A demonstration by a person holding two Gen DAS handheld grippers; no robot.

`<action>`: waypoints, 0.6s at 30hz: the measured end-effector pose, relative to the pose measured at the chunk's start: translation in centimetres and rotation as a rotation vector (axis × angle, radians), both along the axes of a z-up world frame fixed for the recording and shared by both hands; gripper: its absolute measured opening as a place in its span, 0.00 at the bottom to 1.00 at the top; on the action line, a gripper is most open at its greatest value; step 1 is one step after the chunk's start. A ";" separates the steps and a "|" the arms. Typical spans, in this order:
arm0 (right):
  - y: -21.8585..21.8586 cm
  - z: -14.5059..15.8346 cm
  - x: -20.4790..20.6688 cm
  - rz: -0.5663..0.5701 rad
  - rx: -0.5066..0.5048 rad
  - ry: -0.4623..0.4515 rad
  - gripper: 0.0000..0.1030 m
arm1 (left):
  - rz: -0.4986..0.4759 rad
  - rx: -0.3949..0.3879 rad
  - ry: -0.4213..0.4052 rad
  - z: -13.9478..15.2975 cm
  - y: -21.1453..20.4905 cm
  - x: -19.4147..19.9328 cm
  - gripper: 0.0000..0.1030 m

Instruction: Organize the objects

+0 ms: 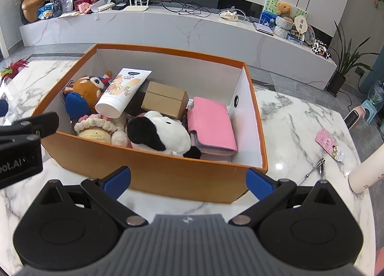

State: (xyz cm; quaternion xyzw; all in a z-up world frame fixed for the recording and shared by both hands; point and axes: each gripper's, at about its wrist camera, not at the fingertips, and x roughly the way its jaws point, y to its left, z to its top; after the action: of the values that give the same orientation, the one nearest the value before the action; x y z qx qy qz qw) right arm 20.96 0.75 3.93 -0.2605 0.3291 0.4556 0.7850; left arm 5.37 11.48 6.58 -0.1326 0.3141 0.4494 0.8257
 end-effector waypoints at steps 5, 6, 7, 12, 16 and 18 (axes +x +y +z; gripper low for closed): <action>-0.1 0.2 -0.1 0.000 0.008 -0.002 0.99 | 0.001 -0.003 -0.006 0.2 0.2 0.0 0.90; -0.1 0.2 -0.1 0.000 0.010 -0.002 0.99 | 0.004 0.005 -0.012 0.3 0.1 0.0 0.90; -0.1 0.3 -0.1 0.000 0.011 -0.002 0.99 | 0.010 0.015 -0.015 0.4 0.0 -0.1 0.90; -0.1 0.3 0.1 0.002 0.011 -0.003 0.99 | -0.004 -0.011 -0.047 0.5 0.4 -0.4 0.90; -0.2 0.3 0.1 0.002 0.014 -0.006 0.99 | -0.023 -0.050 -0.065 0.2 0.5 -0.5 0.90; -0.2 0.2 0.1 0.002 0.014 -0.006 0.99 | -0.021 -0.054 -0.071 0.1 0.4 -0.5 0.91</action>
State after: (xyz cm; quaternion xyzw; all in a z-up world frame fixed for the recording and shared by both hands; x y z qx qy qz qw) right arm 21.09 0.59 4.18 -0.2567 0.3233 0.4579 0.7873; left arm 4.87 11.91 6.68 -0.1674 0.2977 0.4272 0.8371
